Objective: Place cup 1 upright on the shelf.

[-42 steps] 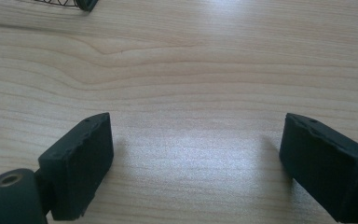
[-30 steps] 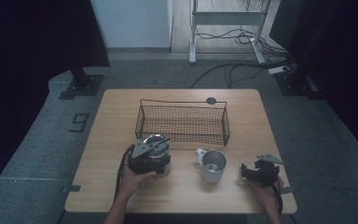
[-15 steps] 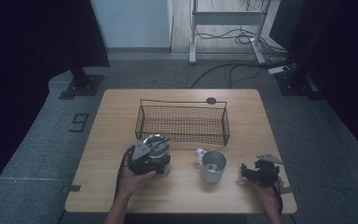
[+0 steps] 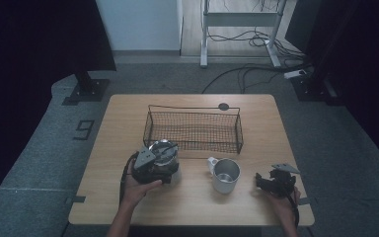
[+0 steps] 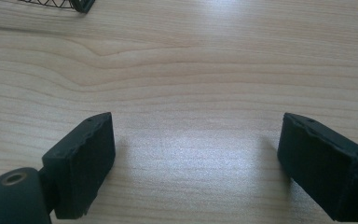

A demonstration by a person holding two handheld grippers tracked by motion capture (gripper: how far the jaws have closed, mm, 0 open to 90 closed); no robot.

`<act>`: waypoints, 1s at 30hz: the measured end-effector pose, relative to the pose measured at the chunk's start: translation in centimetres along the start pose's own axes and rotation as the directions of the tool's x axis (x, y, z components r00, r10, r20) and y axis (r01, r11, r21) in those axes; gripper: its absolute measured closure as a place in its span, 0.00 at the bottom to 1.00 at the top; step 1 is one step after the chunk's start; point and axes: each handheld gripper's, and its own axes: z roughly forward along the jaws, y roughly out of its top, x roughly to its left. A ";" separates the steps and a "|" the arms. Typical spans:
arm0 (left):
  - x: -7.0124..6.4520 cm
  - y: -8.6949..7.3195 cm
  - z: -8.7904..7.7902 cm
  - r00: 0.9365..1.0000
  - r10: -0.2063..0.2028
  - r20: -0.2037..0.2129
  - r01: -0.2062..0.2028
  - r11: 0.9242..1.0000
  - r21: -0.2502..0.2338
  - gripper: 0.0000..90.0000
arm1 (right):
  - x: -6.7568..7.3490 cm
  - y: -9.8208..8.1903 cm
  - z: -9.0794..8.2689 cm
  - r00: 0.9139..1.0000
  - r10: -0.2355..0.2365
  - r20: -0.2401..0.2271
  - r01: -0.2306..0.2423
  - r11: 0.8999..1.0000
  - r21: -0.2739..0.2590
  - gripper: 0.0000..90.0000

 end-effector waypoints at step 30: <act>0.7 3.1 -1.0 1.000 -0.010 0.011 0.011 0.999 -0.037 0.04 | 0.0 0.0 0.0 1.000 0.001 0.003 -0.001 1.000 -0.002 0.13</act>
